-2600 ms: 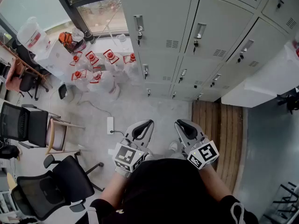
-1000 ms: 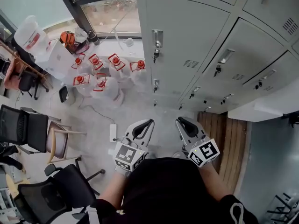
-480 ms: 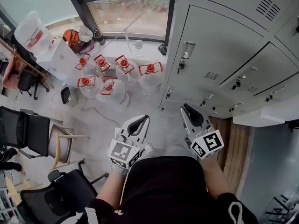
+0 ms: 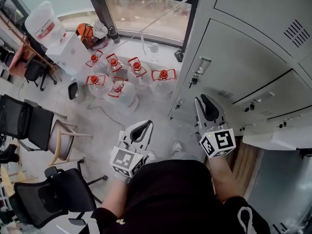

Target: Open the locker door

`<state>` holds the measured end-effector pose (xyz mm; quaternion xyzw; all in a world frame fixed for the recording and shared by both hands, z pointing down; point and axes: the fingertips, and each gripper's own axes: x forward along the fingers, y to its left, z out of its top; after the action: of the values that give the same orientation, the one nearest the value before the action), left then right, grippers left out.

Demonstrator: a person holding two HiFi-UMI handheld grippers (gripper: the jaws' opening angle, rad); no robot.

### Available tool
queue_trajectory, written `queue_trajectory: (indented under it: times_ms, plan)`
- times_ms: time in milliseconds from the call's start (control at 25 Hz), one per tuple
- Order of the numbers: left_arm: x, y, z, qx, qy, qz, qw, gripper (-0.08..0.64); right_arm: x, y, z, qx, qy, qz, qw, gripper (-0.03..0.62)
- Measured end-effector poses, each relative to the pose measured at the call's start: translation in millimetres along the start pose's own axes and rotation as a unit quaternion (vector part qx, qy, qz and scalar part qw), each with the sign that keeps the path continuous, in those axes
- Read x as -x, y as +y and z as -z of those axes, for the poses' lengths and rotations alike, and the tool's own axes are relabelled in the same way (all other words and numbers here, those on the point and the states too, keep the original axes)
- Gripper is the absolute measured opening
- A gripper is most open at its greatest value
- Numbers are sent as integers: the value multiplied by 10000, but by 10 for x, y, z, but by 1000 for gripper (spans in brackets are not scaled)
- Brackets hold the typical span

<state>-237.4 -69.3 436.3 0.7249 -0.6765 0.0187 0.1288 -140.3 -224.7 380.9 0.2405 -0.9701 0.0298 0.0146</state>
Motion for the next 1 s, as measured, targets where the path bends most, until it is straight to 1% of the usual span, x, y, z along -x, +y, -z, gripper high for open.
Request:
queue_trajectory:
  times_ms: [240, 360, 440, 600, 800, 1000]
  plan:
    - [-49, 104, -46, -41, -29, -447, 9990, 26, -334, -174, -144, 56, -120, -192, 9997, 129]
    - [-66, 141, -46, -45, -11, -675, 9977, 26, -494, -251, -198, 38, -152, -245, 9996, 178]
    - [-83, 149, -44, -26, -5, -816, 9967, 26, -597, -307, -214, 11, -151, -291, 9995, 195]
    - [-68, 178, -53, 4, 2, -1033, 9947, 26, -758, -345, -275, 109, -169, -308, 9993, 207]
    - [1, 268, -45, 47, 12, -1249, 9922, 26, -915, -341, -283, 405, -94, -161, 9990, 216]
    - [59, 350, -14, 94, 20, -1415, 9899, 26, -1005, -330, -277, 340, -92, -147, 9993, 218]
